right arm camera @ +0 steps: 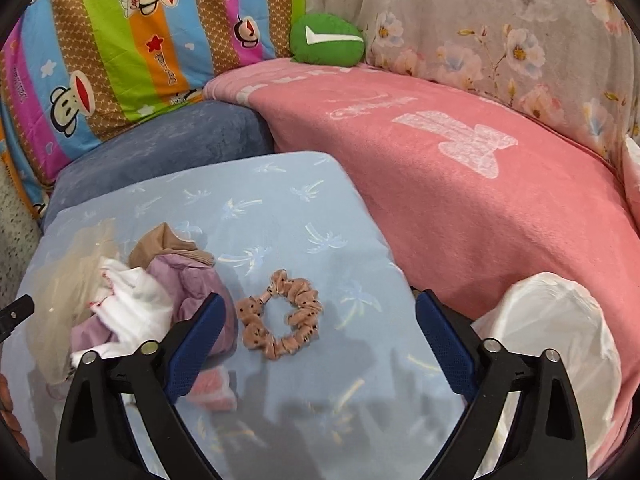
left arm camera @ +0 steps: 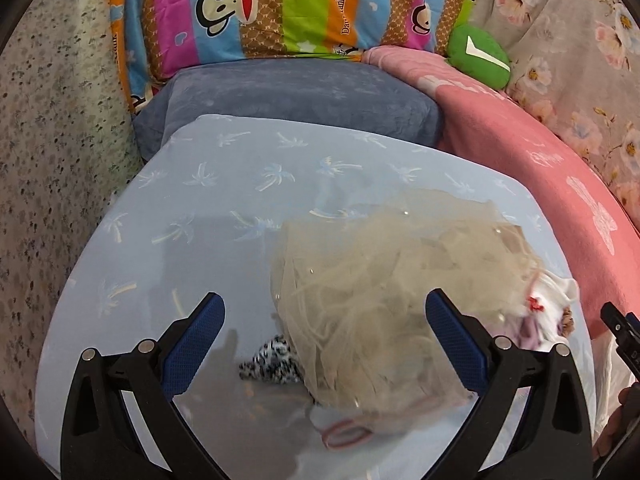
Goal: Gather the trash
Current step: 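Grasp the beige tulle mesh with the left gripper while the right gripper grasps the brown scrunchie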
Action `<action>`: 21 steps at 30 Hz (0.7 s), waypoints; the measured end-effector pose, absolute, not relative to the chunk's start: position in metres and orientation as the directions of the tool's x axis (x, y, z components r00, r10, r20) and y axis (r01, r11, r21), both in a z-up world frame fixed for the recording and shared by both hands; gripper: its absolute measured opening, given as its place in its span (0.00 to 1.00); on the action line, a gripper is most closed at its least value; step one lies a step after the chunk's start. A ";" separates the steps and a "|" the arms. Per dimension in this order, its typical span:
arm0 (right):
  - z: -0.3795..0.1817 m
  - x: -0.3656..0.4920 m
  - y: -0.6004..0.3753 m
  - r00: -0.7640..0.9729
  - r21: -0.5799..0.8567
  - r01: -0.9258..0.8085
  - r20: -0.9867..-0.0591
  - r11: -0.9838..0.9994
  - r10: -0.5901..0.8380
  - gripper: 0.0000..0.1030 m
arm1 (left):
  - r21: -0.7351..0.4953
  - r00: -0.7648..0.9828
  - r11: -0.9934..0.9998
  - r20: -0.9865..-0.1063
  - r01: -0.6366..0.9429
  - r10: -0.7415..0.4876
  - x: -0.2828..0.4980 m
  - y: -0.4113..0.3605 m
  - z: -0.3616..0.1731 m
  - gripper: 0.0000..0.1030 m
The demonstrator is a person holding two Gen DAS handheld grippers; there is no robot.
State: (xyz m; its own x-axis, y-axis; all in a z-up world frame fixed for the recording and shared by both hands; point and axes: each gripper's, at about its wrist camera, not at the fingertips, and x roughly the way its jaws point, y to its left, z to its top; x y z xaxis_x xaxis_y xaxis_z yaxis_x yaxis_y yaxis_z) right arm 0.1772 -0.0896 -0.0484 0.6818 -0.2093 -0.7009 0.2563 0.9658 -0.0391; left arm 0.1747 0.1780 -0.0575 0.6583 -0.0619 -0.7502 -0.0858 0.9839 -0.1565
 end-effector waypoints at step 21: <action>-0.060 0.181 -0.092 0.656 0.102 0.211 -0.752 0.972 -0.064 0.11 | -0.230 0.691 0.969 -0.686 0.092 -0.228 0.173 0.156 -0.016 0.06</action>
State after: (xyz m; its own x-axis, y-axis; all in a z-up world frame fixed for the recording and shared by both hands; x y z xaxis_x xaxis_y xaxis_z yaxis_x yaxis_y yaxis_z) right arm 0.1806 -0.0925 -0.0603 0.6563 -0.0640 -0.7518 0.2115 0.9721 0.1019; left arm 0.1734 0.1563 -0.0164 0.6909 -0.2284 -0.6859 0.0918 0.9688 -0.2302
